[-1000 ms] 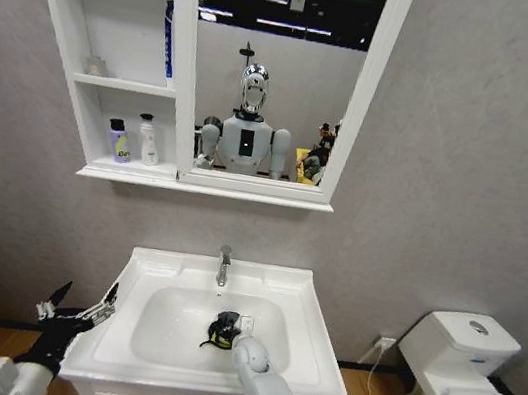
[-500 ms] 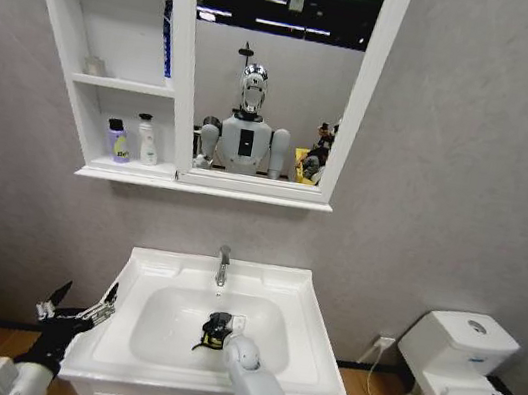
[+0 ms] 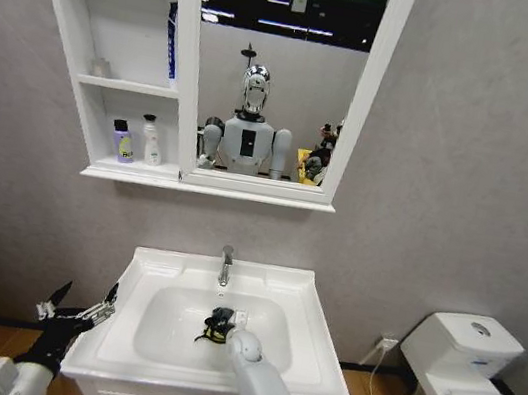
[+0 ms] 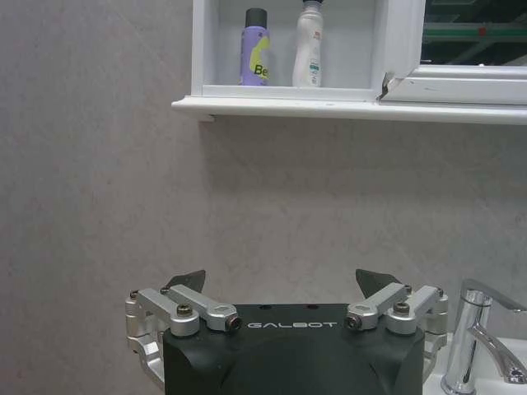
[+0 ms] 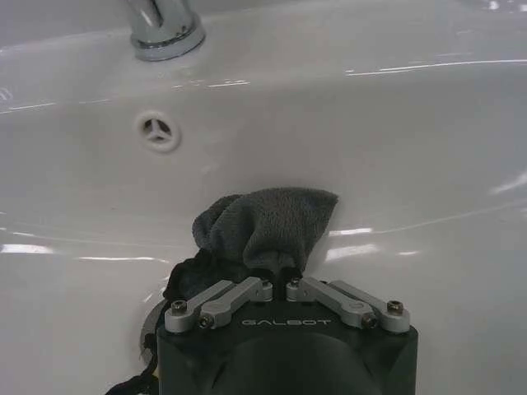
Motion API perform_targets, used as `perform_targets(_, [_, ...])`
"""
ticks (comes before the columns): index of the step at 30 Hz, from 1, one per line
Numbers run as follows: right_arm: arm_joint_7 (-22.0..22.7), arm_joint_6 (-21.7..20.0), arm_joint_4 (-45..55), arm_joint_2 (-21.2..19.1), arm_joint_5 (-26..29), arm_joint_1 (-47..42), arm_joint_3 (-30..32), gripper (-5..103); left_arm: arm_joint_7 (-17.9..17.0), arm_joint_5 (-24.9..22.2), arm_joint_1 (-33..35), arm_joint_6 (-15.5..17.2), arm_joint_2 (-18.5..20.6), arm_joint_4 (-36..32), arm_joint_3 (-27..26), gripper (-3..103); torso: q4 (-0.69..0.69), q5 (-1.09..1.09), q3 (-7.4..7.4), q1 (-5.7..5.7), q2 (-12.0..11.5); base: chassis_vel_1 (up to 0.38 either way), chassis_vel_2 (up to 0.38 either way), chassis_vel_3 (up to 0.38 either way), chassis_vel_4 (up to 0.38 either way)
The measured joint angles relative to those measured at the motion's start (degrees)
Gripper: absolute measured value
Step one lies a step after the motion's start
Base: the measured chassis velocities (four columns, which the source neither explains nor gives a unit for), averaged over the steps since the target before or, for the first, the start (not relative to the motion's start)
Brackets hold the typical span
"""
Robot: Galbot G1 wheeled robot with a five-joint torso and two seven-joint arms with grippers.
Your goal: Move facial cleanser and shampoo from washbasin to cabinet, then wipe washbasin with towel.
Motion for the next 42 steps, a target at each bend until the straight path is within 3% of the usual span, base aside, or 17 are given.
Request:
perform_targets(10, [2.88,-2.14,9.24,-5.26,1.30,-4.38,1.34,2,0.00,0.00,0.00,0.00,0.00,0.00,0.00,100,0.00,-0.01,0.01,0.01,-0.01,0.000,0.000,0.000,0.000])
perform_targets(15, [6.20,-5.33,16.31,-7.56,4.15,-8.32,-0.07,2,0.00,0.00,0.00,0.00,0.00,0.00,0.00,100,0.00,-0.01,0.01,0.01,-0.01,0.000,0.000,0.000,0.000])
perform_targets(30, [6.95,-4.82,11.34,-4.85,4.12,-3.87,-1.06,2,0.00,0.00,0.00,0.00,0.00,0.00,0.00,100,0.04,-0.01,0.00,0.00,-0.01,0.000,0.000,0.000,0.000])
perform_targets(35, [8.03,-4.99,11.90,-6.79,4.67,-3.13,-0.33,2,0.00,0.00,0.00,0.00,0.00,0.00,0.00,100,0.02,0.00,0.01,0.00,-0.01,0.000,0.000,0.000,0.000])
perform_targets(42, [9.53,-6.84,21.69,-13.20,7.44,-7.21,1.16,2,0.00,0.00,0.00,0.00,0.00,0.00,0.01,100,0.01,0.00,-0.01,0.00,0.00,0.000,0.000,0.000,0.000])
